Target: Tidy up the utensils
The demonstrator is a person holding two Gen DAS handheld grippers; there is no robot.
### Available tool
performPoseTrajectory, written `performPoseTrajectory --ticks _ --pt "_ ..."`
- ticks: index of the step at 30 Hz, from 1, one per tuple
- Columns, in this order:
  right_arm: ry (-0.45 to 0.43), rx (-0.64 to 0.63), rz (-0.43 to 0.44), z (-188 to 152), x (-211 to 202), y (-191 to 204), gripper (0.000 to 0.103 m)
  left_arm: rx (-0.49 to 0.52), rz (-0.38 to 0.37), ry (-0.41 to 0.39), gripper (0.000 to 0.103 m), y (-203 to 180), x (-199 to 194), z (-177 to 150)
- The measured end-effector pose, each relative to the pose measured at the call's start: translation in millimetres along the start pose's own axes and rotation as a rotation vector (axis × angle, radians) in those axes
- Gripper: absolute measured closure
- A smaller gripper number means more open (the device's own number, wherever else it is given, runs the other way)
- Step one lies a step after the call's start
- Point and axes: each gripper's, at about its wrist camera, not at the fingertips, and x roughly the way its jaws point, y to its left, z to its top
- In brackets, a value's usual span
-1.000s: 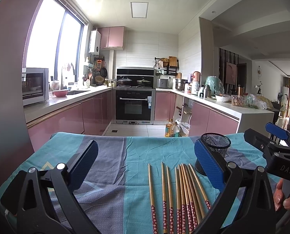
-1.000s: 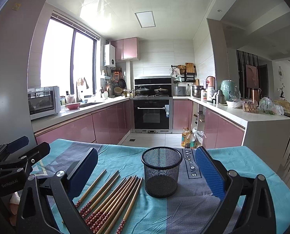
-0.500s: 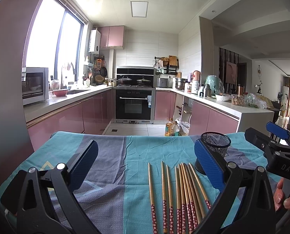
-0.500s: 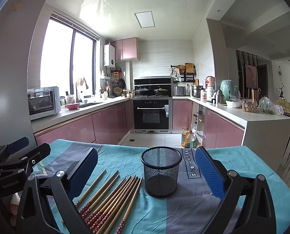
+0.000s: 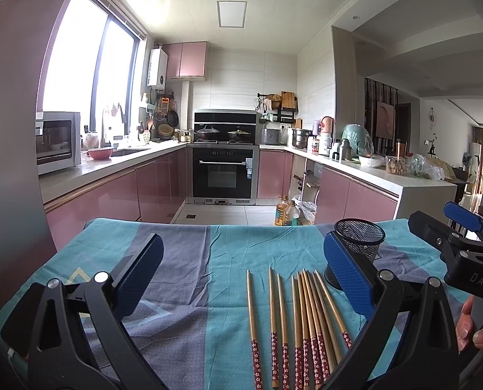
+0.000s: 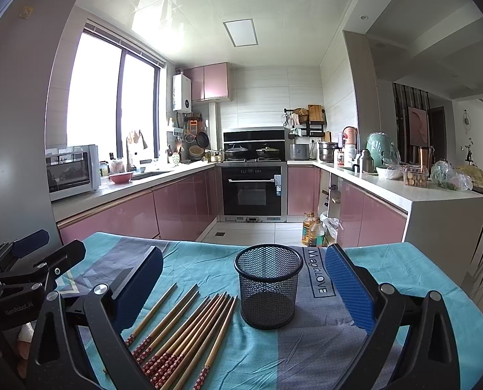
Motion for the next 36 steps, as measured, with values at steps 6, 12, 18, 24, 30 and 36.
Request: performPoseTrajectory --ticks 6,12,18,24,30,36 --pt "-0.001 0.001 0.000 -0.2 0.1 -0.4 0.006 0.000 -0.001 0.002 0.006 -0.2 0.5 -0.3" --pt "0.002 0.001 0.001 -1.6 1.4 0.5 0.006 0.003 -0.005 0.011 0.006 -0.2 2.4 -2.2" --pt "0.049 0.014 0.028 -4.6 9.2 -2.1 0.006 0.010 -0.016 0.047 0.006 0.7 10.6 -3.7" --pt "0.196 0.025 0.079 -20.1 32.6 -3.0 0.006 0.024 -0.032 0.153 0.006 6.6 34.3 -12.0" --pt "0.425 0.025 0.142 -53.8 69.2 0.4 0.012 0.063 -0.036 0.295 0.009 11.9 70.6 -28.4" --pt "0.558 0.023 0.182 -79.0 94.8 9.4 0.036 0.087 -0.075 0.412 0.028 14.1 102.7 -49.7"
